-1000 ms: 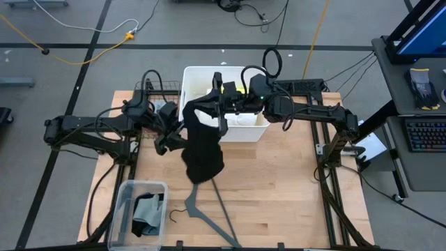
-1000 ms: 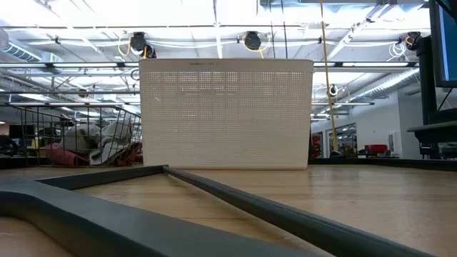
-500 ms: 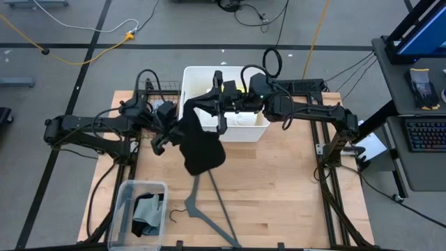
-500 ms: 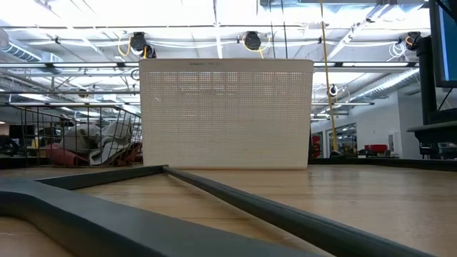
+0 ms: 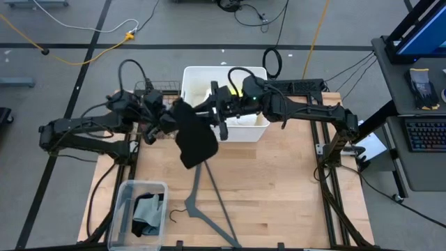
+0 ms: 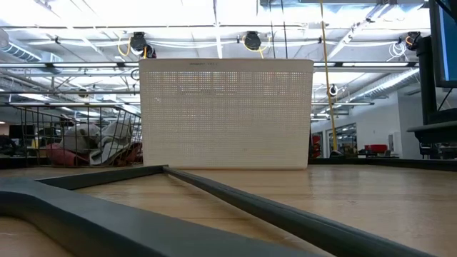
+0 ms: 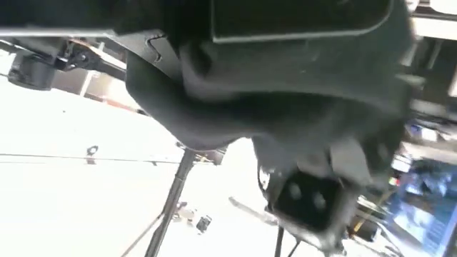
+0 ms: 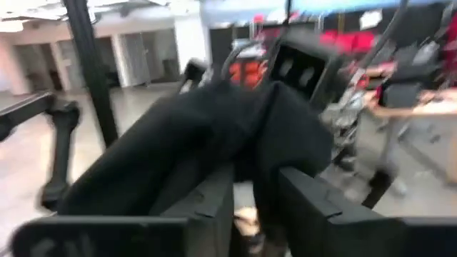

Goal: Pick & Place Cloths
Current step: Put the black pants into the wire basket

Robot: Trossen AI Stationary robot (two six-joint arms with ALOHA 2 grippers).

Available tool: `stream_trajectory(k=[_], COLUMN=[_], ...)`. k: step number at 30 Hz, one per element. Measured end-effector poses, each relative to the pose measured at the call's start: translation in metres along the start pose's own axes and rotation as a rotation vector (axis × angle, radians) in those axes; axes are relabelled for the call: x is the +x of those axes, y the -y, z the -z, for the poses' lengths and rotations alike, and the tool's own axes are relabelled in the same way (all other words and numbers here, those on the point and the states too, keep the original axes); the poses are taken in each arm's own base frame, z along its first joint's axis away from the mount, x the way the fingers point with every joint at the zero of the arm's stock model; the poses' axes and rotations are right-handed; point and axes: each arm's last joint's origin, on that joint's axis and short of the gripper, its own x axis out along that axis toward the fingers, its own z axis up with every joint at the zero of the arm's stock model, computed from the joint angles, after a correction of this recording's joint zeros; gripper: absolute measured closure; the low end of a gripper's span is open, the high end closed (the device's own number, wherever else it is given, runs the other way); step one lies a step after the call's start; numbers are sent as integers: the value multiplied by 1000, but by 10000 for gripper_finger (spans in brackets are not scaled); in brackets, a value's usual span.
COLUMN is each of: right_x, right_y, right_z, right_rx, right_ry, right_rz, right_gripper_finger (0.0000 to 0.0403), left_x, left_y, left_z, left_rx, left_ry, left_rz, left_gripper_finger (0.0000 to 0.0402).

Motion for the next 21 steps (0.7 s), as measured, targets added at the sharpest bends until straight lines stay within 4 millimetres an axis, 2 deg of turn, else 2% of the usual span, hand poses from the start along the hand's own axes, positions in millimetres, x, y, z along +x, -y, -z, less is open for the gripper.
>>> stream_trajectory(k=[6, 12, 16, 21], right_x=[0, -10, -18, -32], right_y=[-4, -11, -15, -21], right_z=[15, 20, 19, 8], right_rx=[74, 116, 121, 124], right_ry=[-152, -289, -346, -365], right_rz=[-17, -14, -11, -9], right_gripper_finger=[250, 207, 197, 200], left_x=[-26, -52, -67, -82], left_y=[12, 24, 23, 13], left_z=[-20, -39, -44, -44], left_rx=[100, 237, 330, 455], left_ry=[75, 209, 279, 305], left_rz=[-93, -280, -534, -969], left_gripper_finger=[397, 397, 398, 398])
